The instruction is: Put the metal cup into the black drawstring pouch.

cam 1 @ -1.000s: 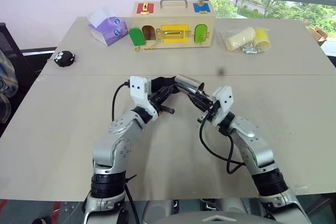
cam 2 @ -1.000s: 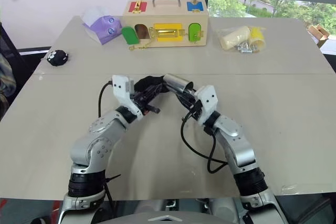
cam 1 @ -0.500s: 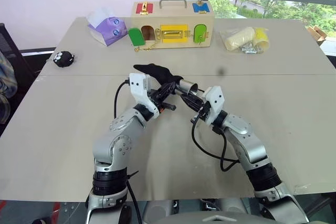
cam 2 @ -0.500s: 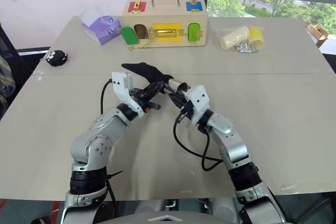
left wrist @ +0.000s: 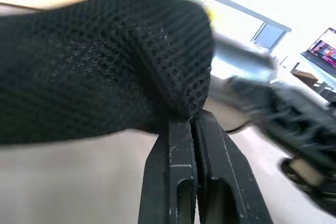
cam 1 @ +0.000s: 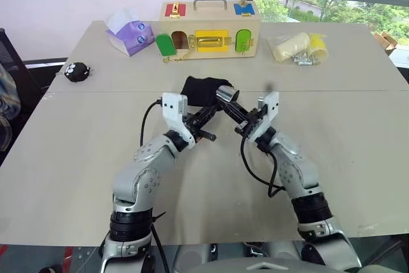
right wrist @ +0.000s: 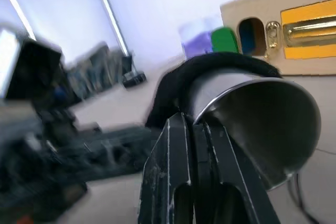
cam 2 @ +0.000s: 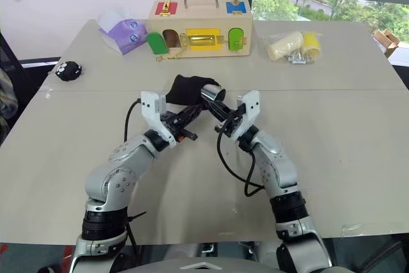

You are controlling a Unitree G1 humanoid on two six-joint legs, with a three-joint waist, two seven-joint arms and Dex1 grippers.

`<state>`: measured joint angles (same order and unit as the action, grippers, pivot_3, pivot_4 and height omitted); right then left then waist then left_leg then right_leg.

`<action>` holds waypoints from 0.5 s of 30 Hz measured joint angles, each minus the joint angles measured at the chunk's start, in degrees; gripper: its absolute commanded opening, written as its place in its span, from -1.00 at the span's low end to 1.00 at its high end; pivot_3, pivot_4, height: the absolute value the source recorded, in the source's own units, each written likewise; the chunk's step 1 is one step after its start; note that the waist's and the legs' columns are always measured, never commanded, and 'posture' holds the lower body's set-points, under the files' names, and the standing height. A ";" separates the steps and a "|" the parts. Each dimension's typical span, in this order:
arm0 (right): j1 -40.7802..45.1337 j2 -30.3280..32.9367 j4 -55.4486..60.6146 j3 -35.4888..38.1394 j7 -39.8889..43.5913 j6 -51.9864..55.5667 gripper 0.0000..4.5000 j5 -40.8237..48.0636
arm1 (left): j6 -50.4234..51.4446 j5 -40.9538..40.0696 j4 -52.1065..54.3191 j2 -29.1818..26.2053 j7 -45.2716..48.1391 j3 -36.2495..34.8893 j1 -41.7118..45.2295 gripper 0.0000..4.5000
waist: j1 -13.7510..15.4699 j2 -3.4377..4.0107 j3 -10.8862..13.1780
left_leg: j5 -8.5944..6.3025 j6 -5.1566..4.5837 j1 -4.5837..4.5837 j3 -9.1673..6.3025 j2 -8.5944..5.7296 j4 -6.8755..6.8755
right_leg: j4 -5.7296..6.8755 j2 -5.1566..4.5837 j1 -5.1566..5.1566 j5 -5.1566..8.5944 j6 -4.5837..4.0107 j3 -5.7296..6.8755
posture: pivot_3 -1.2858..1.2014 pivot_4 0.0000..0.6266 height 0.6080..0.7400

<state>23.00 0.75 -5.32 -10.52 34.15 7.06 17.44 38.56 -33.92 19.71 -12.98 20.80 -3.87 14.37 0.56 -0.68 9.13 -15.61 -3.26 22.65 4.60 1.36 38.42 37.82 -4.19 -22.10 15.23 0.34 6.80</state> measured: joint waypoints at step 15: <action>16.58 15.15 -25.92 -14.23 -1.22 -38.44 -0.96 -34.31 | 1.76 -3.40 1.31 0.91 -0.94 -0.46 1.36 -1.00 | -0.36 -0.05 0.04 | 0.05 0.07 -0.01 0.05 0.00 0.02 | -0.02 0.00 0.00 0.00 0.01 -0.04 | 0.03 -0.52 1.00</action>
<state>39.58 15.91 -31.25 -24.76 32.92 -31.37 -16.87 40.32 -37.32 21.02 -12.07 19.86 -4.33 15.73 0.20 -0.73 9.17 -15.56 -3.19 22.64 4.65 1.36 38.44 37.80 -4.19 -22.10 15.23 0.35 6.77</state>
